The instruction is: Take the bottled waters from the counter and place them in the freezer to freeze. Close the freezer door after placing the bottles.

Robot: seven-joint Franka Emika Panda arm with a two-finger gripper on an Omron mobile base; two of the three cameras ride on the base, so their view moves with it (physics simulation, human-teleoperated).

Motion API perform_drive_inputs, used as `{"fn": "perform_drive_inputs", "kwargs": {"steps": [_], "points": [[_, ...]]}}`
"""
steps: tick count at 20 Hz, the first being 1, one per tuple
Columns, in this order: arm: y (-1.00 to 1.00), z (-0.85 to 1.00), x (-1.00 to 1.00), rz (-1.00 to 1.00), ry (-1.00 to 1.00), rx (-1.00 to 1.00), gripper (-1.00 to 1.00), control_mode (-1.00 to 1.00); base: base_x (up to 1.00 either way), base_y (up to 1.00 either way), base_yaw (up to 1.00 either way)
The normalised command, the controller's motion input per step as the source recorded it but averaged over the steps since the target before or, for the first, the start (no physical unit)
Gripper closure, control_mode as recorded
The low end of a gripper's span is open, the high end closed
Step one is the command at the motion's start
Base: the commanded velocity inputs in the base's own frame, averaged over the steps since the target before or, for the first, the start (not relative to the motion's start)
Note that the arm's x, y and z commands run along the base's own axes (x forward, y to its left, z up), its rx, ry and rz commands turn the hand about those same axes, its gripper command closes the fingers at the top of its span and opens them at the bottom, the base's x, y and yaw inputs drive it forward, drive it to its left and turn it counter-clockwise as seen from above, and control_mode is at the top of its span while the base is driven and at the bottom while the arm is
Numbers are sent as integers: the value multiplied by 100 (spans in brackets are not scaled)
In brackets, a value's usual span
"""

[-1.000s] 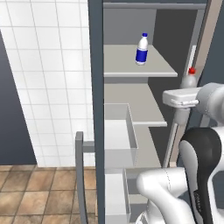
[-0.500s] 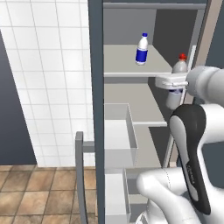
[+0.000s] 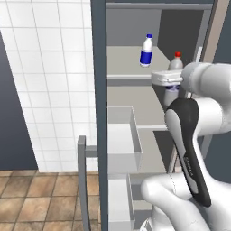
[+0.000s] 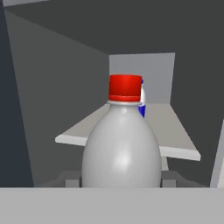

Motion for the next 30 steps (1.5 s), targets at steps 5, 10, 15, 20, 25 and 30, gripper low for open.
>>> {"fn": "perform_drive_inputs", "kwargs": {"steps": [5,10,15,20,25,30], "points": [[4,0,35,0,-1,0,100,-100,0,0,0],[1,5,41,0,-1,0,100,-100,0,0,0],[6,1,41,0,0,-1,100,-100,0,0,0],[3,1,33,0,0,0,100,-100,0,0,0],[0,2,37,2,0,0,100,-100,0,0,0],[3,0,36,6,0,-2,100,-100,0,0,0]]}}
